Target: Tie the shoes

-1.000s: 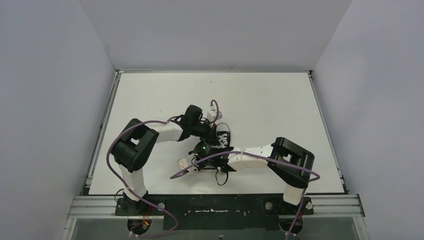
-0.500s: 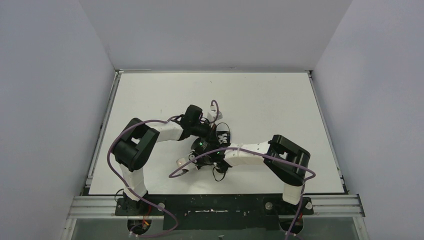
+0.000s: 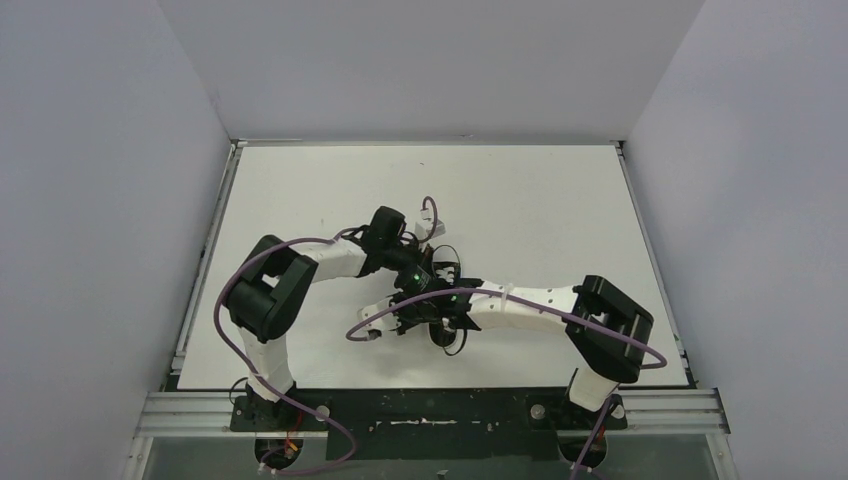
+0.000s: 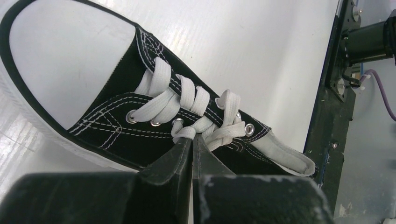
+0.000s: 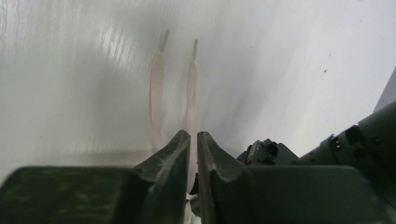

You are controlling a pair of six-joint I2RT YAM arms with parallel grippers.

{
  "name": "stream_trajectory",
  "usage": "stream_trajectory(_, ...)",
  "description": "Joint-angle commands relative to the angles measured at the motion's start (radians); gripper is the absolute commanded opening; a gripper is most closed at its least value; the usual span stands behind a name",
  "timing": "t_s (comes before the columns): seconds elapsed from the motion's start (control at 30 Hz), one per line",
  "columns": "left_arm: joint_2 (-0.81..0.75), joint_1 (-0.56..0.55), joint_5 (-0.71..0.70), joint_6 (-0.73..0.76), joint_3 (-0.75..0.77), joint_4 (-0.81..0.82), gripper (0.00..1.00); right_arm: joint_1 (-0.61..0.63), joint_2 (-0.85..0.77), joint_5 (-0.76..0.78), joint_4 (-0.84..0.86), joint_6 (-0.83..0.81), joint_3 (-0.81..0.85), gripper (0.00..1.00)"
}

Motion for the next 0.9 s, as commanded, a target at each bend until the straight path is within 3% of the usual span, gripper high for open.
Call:
stream_trajectory(0.0,0.013,0.007,0.072,0.017,0.073,-0.046,0.00,0.018,0.038,0.028,0.006,-0.008,0.061,0.21)
stream_trajectory(0.27,0.028,0.007,0.075,0.047,0.095,-0.116,0.00,0.032,0.151,0.168,0.078,-0.049,0.099,0.39)
stream_trajectory(0.73,0.029,0.005,0.065,0.065,0.083,-0.122,0.00,0.024,0.283,0.246,0.110,-0.115,0.128,0.46)
stream_trajectory(0.87,0.031,0.005,0.065,0.068,0.082,-0.122,0.00,0.011,0.322,0.237,0.079,-0.117,0.153,0.40)
